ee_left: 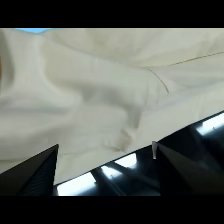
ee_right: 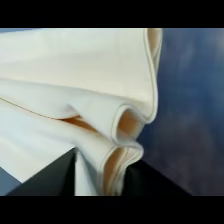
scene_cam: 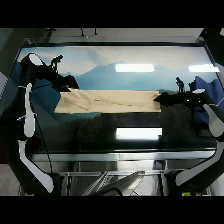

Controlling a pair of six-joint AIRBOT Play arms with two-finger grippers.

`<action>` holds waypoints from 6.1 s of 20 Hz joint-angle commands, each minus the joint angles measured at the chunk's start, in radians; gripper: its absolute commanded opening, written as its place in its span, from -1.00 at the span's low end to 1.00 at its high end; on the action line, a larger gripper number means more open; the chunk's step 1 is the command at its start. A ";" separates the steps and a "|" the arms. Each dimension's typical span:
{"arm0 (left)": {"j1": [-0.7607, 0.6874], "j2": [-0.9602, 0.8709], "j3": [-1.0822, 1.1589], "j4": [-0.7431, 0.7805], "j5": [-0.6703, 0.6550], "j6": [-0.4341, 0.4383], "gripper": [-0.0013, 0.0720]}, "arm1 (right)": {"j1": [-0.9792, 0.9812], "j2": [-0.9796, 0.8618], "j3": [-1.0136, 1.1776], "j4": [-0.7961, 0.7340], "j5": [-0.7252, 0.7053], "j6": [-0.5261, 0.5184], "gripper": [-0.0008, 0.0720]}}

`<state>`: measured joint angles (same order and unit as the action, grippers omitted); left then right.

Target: Fold the shirts.

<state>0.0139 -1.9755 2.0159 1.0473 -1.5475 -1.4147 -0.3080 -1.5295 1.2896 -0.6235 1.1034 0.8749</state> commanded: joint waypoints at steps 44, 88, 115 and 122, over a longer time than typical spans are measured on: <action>-0.012 0.468 -0.005 -0.490 0.000 0.064 -0.93 | 0.752 -0.125 0.465 0.149 -0.092 0.129 -0.05; -0.029 0.467 -0.005 -0.490 -0.040 0.064 -0.93 | 0.124 0.327 0.300 0.528 -0.272 -0.003 -0.91; -0.059 0.378 -0.005 -0.491 -0.034 0.064 -0.93 | -0.403 0.018 0.705 0.452 -0.298 0.089 -0.91; -0.120 0.311 -0.004 -0.492 0.014 0.065 -0.93 | -0.393 -0.115 0.841 0.948 -0.416 -0.271 -0.91</action>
<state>-0.0845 -1.6424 2.0109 0.5556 -1.5475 -1.3506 -0.6983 -1.6138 2.0876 0.1329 0.7212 0.7597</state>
